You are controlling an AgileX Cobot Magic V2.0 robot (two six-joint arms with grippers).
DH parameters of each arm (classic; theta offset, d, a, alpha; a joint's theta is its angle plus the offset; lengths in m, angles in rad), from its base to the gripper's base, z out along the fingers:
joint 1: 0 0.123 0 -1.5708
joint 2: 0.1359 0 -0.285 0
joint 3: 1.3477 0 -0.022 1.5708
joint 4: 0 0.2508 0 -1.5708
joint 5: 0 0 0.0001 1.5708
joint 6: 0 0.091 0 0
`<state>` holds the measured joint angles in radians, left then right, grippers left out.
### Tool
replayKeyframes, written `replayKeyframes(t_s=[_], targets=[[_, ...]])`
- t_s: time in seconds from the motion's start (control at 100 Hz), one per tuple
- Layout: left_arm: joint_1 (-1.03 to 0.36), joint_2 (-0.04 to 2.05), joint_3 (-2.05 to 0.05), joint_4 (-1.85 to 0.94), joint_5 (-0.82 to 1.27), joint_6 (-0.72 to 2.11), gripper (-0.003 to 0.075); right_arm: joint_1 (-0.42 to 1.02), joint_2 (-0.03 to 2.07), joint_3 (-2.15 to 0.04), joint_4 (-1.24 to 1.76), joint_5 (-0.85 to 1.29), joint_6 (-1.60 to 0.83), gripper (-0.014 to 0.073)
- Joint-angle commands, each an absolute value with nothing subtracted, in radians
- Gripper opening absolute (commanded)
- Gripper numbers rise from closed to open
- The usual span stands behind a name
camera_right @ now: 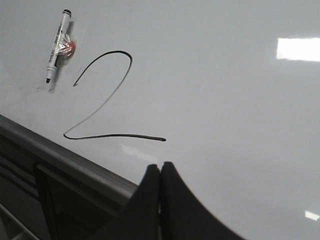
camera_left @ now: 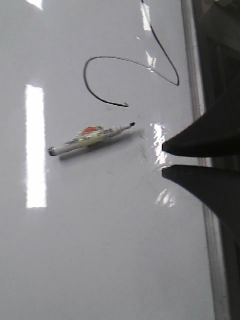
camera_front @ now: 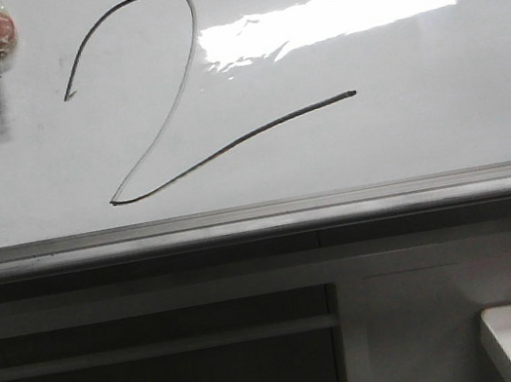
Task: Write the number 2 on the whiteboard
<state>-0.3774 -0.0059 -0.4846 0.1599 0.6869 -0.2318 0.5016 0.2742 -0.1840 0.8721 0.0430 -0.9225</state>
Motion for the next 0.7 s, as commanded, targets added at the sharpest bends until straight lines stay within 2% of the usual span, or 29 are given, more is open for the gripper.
replayKeyframes(t_s=[0.0,0.69], targets=[[-0.375,0.014,-0.482,0.132,0.624,-0.24,-0.002,0.495,0.276,-0.207,0.884,-0.027,-0.922,-0.0071],[-0.375,0.028,-0.406,0.117,0.583,-0.24,-0.002,0.495,0.276,-0.207,0.884,-0.031,-0.922,-0.0071]])
